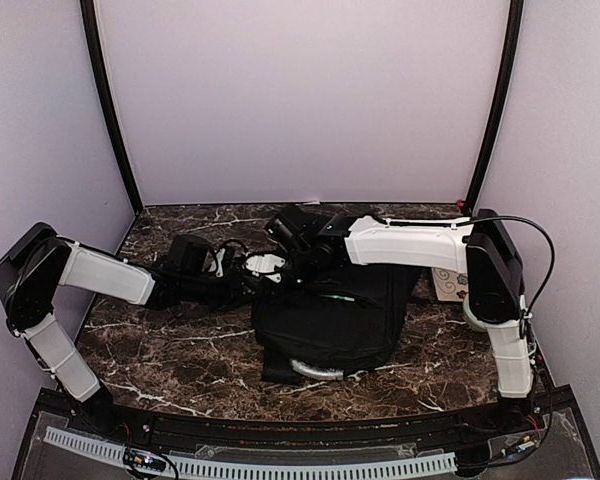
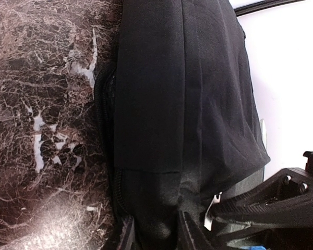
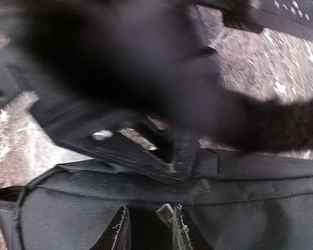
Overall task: Pack the student bag
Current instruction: Hold the lower front pocket of the student bag.
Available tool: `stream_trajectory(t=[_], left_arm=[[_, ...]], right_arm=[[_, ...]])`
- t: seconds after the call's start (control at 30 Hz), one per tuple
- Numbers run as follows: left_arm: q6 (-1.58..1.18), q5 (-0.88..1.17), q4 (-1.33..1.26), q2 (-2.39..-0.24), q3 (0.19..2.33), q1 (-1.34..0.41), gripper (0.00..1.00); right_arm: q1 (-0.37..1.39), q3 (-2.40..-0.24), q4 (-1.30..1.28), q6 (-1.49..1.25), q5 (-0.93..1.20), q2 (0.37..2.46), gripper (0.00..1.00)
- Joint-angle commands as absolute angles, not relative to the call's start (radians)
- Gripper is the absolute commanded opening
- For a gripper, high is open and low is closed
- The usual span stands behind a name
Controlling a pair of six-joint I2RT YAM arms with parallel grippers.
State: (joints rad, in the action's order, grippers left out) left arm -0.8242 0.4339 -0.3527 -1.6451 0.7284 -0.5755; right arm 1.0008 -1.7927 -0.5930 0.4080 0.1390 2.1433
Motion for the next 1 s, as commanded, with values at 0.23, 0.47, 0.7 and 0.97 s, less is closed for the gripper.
stream_trajectory(t=[0.23,0.47,0.7,0.97], left_arm=[[-0.869,0.481,-0.444,-1.658,0.686,-0.571,0.27],[-0.878,0.48,-0.456,-1.667,0.683,-0.57,0.26],[-0.881,0.458,-0.449,-1.673,0.69,-0.571,0.34],[-0.907,0.483,-0.554,-1.689,0.702,-0.57,0.41]], right_arm=[[1.023,-1.812,-0.519,0.331,-0.032,2.183,0.25],[1.023,-1.828,-0.527,0.265,-0.078,2.183,0.07],[1.021,-1.719,-0.468,0.212,-0.135,2.073,0.0],[0.984,-1.582,-0.39,0.15,-0.009,1.952,0.0]])
